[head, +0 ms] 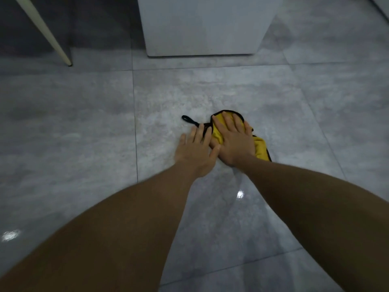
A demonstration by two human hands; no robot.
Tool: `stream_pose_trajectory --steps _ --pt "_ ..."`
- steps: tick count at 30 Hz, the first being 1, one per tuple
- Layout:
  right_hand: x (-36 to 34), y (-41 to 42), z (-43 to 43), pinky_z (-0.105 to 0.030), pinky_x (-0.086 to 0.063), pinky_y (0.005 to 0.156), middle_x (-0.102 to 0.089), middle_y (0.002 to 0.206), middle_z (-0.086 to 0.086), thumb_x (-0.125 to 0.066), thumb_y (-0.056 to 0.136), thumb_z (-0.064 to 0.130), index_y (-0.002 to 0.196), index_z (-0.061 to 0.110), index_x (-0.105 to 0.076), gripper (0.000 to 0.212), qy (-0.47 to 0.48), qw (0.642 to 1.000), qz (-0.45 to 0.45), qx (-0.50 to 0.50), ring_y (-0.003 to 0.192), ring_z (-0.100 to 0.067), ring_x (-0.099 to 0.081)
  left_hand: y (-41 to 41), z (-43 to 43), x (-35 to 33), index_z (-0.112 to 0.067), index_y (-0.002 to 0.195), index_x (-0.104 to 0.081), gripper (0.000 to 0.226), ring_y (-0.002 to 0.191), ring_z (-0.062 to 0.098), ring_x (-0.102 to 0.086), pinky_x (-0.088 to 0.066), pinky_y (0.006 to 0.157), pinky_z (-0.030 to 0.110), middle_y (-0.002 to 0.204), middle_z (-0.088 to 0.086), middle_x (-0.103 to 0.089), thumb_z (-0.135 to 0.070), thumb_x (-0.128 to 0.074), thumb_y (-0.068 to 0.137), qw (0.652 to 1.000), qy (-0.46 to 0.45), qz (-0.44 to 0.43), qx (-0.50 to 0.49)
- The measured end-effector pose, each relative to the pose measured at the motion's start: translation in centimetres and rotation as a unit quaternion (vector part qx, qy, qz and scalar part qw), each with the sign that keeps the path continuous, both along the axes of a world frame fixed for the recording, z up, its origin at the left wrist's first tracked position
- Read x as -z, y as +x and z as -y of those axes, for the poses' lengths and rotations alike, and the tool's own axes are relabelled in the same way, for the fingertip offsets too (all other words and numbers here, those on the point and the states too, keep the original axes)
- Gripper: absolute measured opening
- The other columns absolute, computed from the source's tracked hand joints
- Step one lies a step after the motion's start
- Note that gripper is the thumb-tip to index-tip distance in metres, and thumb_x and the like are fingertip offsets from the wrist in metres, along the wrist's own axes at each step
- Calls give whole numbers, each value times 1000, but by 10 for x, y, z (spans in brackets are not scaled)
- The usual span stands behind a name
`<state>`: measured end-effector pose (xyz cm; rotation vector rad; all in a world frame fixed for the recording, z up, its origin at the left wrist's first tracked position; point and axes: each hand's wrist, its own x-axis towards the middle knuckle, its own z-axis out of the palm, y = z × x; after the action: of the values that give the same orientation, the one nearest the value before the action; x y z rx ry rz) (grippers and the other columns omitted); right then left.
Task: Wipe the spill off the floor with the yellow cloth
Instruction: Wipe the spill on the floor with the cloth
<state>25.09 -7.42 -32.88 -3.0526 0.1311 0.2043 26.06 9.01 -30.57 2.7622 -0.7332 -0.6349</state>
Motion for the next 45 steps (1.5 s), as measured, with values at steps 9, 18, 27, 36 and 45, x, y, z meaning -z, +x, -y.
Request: stream_pose_trajectory --steps 9,18,27,36,45 --pt "-2 -58 55 -52 -1 124 -1 172 4 -7 90 77 161 44 -3 78 -7 998 -16 58 157 -23 2 -25 53 -13 -20 160 5 75 153 22 12 4 122 51 169 4 9 -62 -8 99 992 44 -15 113" --pt "4 -137 73 -55 -8 124 -12 171 1 -20 92 73 161 42 -10 76 -7 994 9 112 156 -28 -10 -78 68 -25 -15 160 -4 74 154 23 7 3 122 50 169 8 1 -59 -11 101 979 60 7 194" --pt "10 -147 3 -57 -7 123 -11 171 -3 -30 93 68 160 43 -1 77 -5 995 12 95 155 -32 -11 -87 -4 -20 -20 157 -25 67 154 27 -2 -1 122 50 168 7 -13 -57 -19 101 985 4 26 168" --pt "1 -117 -156 -63 -15 119 -28 166 -11 -35 90 66 160 33 -27 79 32 999 23 -29 149 -39 -26 -91 -169 -11 -17 130 -58 53 145 35 -32 -19 117 48 144 9 -53 -46 -26 99 990 -26 123 62" --pt "3 -87 -332 -62 -12 120 -30 166 -8 -46 91 61 158 35 -33 73 92 983 37 -158 149 -38 -29 -112 -335 -7 -13 132 -54 50 144 36 -32 -25 116 49 143 9 -52 -42 -27 101 984 15 134 -114"
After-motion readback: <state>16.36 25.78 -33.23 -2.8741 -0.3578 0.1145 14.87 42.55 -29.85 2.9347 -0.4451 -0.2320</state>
